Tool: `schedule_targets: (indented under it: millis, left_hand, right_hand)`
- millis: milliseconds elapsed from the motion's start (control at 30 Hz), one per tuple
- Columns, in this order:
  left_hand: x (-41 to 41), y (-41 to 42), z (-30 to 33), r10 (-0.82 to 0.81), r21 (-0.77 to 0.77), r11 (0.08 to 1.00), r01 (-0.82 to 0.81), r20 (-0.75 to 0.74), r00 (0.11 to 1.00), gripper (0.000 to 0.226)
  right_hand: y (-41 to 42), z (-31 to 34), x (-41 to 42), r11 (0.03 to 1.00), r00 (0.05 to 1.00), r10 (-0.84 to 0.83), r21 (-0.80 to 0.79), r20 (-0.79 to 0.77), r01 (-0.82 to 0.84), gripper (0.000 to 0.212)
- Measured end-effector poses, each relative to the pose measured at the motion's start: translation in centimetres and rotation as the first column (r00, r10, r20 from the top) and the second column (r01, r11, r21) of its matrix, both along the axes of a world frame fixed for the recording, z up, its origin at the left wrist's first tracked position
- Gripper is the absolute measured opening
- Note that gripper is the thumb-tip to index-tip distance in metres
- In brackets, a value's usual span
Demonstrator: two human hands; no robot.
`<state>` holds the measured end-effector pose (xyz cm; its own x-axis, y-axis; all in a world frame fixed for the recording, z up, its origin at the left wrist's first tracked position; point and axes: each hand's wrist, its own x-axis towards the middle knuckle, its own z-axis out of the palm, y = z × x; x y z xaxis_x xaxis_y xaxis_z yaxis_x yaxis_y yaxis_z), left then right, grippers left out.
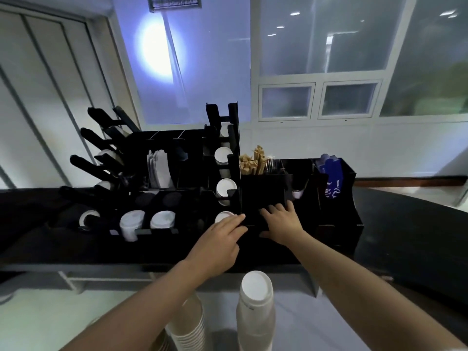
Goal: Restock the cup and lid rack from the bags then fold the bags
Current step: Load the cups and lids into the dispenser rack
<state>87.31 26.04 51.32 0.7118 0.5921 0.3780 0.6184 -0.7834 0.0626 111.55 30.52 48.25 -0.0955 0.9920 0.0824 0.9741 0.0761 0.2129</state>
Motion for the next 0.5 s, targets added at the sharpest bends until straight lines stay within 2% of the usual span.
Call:
schedule_targets:
  millis: [100,267,400,500]
  left_hand:
    - [0.3,-0.2,-0.1,-0.013,0.026,1.0,0.011,0.068,0.998,0.037]
    - [0.4,-0.5,0.0,-0.023,0.026,0.999,0.021,0.088,0.996,0.033]
    - [-0.1,-0.8,0.0,0.003,0.001,1.0,-0.003,0.011,1.0,0.035]
    - [-0.3,-1.4,0.4,-0.007,0.004,1.0,0.007,0.084,0.996,0.031]
  right_hand:
    - [-0.5,-1.5,-0.8,0.999,0.999,-0.01,-0.051,0.042,0.012,0.07]
    - [-1.0,-1.1,-0.8,0.998,1.0,0.0,-0.069,-0.023,-0.002,0.067]
    - [-3.5,-0.7,-0.3,0.995,0.982,0.063,0.092,-0.178,-0.047,0.039]
    - [-6.0,-0.4,0.2,0.975,0.978,0.046,0.224,-0.204,0.001,0.021]
